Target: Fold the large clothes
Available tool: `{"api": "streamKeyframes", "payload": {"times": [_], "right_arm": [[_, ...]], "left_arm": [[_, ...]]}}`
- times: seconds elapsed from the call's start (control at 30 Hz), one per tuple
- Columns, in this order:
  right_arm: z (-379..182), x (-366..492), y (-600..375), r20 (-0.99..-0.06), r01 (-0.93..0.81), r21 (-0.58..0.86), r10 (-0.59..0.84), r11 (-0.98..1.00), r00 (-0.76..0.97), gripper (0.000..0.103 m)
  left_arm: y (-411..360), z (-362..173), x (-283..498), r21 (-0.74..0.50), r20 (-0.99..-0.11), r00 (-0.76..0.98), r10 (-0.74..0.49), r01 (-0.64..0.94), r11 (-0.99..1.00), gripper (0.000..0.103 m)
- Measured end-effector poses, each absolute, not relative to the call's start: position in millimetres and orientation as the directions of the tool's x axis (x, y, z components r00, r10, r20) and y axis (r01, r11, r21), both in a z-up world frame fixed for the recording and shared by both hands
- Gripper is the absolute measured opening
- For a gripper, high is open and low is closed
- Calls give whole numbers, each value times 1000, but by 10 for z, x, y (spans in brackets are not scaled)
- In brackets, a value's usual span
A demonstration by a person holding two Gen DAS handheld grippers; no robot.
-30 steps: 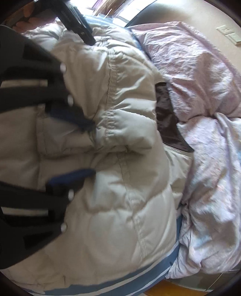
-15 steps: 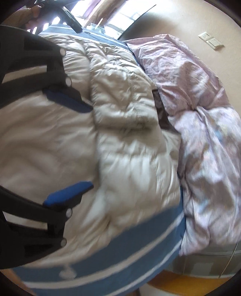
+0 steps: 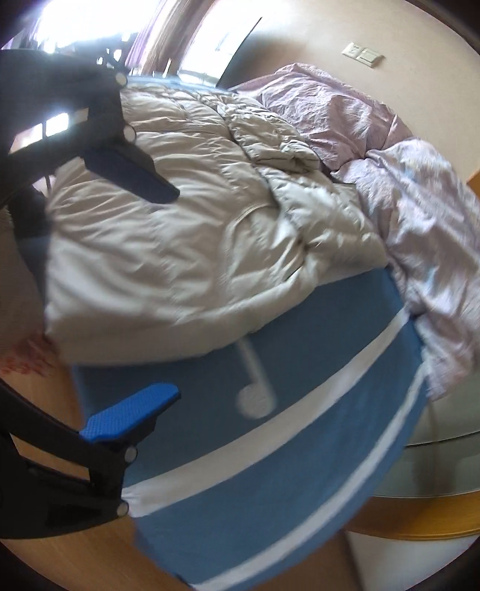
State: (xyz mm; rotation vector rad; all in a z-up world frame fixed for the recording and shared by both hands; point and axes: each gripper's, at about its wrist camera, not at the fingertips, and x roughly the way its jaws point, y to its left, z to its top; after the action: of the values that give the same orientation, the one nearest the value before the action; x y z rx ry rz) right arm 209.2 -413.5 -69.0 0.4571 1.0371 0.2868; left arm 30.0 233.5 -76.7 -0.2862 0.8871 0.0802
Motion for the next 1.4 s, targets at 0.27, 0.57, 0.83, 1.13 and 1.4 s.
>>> {"api": "streamKeyframes", "payload": {"times": [0.27,0.57,0.83,1.13,1.4], "right_arm": [[-1087,1995,-4377,-712,33,644,584,764,390,76],[-1214,1958,-4256,-649,-25,718,682,695,337,70],[-1232,1924,-4125,-621,-72,741,723,667,303,67],[-1273,1840,-4001,-617,-97,748,742,656,262,48],[-1213,1809,-3991,-631,-99,721,709,686,315,22]], "left_arm": [[2354,-988,286,-452,-757,581,-297,-138,881,86],[2344,-1178,306,-602,-694,580,-427,-142,786,69],[2237,-1264,216,-713,-612,575,-544,-104,693,65],[2139,-1301,90,-744,-591,573,-568,-114,659,57],[2102,-1201,102,-698,-625,582,-520,-119,706,25]]}}
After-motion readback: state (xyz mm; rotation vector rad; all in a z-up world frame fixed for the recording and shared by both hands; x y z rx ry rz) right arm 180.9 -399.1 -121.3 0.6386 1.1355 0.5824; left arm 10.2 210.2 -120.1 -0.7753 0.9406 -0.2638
